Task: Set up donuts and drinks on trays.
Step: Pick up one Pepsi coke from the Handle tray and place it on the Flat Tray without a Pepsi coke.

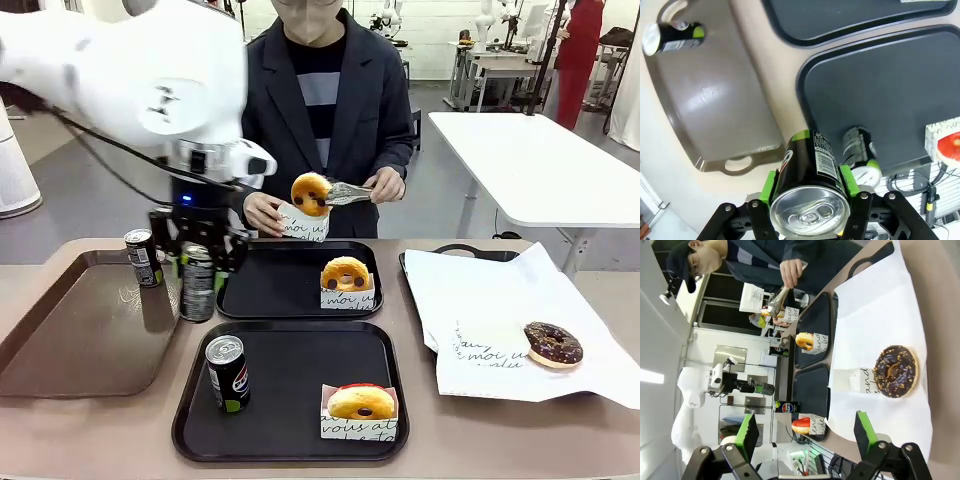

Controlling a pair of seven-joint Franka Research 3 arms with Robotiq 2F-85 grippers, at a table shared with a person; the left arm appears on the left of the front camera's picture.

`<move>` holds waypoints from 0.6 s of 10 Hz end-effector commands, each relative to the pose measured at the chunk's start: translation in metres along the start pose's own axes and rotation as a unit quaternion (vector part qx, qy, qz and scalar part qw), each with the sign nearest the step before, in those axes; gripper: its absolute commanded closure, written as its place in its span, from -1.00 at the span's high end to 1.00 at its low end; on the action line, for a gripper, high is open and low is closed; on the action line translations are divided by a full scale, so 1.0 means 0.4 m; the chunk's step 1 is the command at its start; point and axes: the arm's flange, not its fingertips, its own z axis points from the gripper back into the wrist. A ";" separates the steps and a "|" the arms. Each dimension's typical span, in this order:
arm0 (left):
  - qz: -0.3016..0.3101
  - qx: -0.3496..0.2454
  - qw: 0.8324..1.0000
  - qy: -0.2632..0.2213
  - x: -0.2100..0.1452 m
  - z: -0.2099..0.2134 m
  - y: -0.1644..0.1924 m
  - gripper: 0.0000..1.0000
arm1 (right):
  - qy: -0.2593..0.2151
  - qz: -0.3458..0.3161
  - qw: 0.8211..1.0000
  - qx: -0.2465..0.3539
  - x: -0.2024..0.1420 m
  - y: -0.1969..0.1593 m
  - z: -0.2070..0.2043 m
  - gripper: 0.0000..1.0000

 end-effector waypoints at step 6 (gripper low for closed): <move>0.000 0.002 1.000 0.004 0.031 -0.008 -0.024 0.18 | -0.008 0.009 1.000 0.014 0.006 -0.001 -0.003 1.00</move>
